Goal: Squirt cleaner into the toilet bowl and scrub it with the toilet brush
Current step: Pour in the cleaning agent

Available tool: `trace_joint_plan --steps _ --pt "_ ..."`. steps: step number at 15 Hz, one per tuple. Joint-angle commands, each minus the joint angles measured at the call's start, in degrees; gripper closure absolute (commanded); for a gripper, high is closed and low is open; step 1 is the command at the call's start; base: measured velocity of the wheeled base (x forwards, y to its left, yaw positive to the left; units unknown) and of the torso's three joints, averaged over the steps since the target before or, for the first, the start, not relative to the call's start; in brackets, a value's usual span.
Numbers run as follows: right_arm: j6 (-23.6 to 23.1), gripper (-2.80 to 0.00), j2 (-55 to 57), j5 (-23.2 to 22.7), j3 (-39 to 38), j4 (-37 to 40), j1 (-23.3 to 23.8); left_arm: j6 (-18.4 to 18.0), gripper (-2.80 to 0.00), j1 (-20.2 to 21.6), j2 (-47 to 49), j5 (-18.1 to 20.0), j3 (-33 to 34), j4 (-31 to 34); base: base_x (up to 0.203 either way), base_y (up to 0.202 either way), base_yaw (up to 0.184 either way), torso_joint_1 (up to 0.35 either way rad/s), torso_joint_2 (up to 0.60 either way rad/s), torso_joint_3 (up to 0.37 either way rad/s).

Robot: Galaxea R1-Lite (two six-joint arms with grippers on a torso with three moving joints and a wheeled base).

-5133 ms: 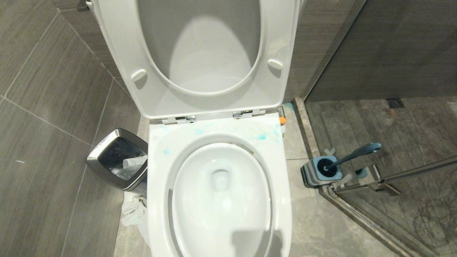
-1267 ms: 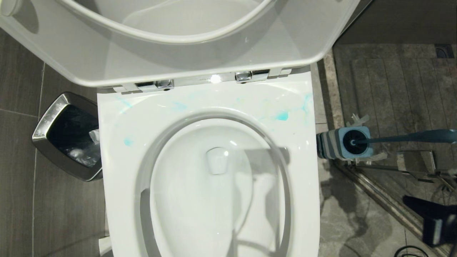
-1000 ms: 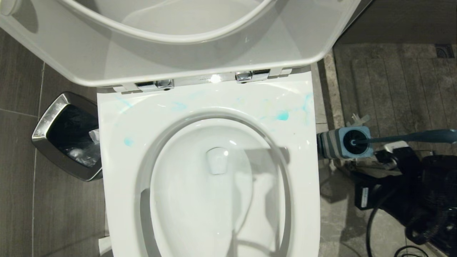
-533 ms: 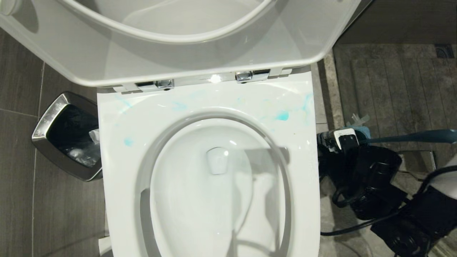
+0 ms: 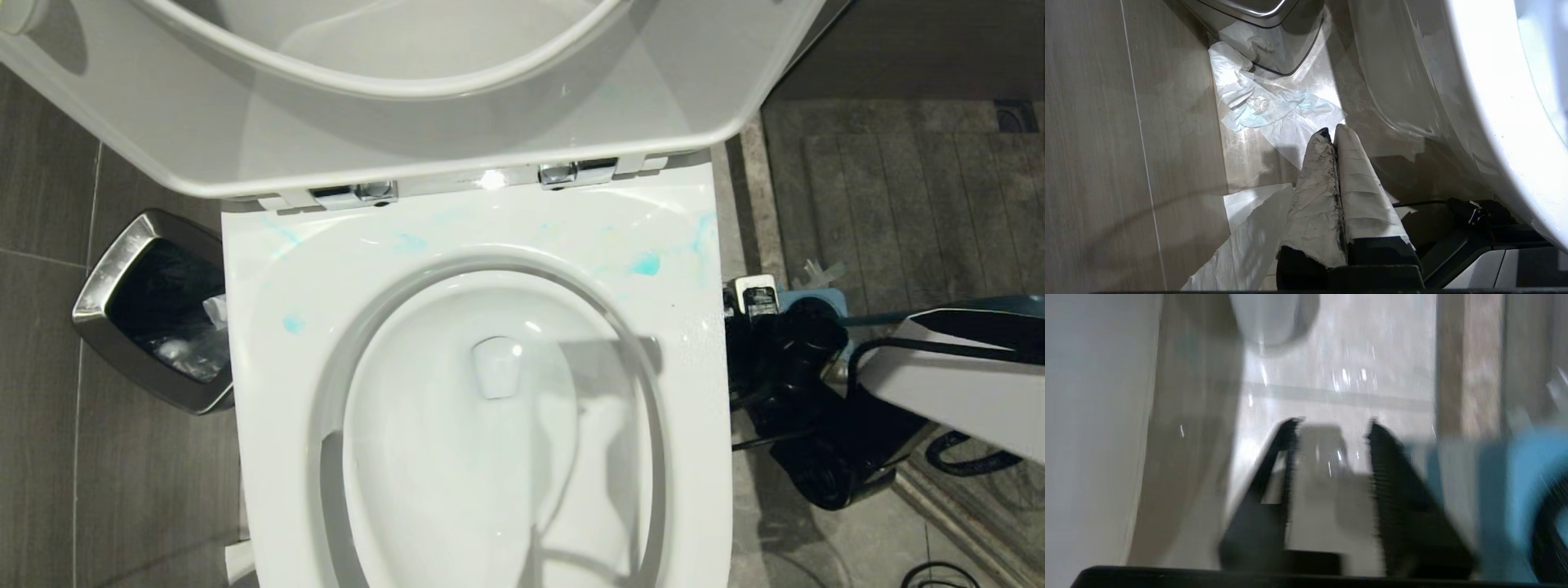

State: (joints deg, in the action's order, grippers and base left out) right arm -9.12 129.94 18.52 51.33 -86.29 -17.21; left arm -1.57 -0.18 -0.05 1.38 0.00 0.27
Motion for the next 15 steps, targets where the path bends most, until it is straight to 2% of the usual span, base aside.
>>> trace_joint_plan --steps 1,4,7,15 --pt "-0.29 -2.8 4.86 -0.59 8.18 -0.46 0.63 -0.01 0.0 0.01 0.05 0.03 0.0 0.0 0.0 0.0 0.0 0.0 0.0 0.0" --pt "-2.57 -2.8 7.17 -1.93 13.3 -0.59 0.82 -0.01 0.0 0.01 0.05 0.03 0.0 0.0 0.0 0.0 0.0 0.0 0.0 0.0" --pt "-2.85 -2.8 8.12 -7.94 17.35 -0.96 1.55 -0.01 0.0 0.01 0.05 0.03 0.01 0.0 0.0 0.0 0.0 0.0 0.0 0.0" --pt "-5.28 -2.8 12.87 -11.12 31.67 -0.46 1.87 -0.01 0.0 0.01 0.05 0.03 0.08 0.0 0.0 0.0 0.0 0.0 0.0 0.0"
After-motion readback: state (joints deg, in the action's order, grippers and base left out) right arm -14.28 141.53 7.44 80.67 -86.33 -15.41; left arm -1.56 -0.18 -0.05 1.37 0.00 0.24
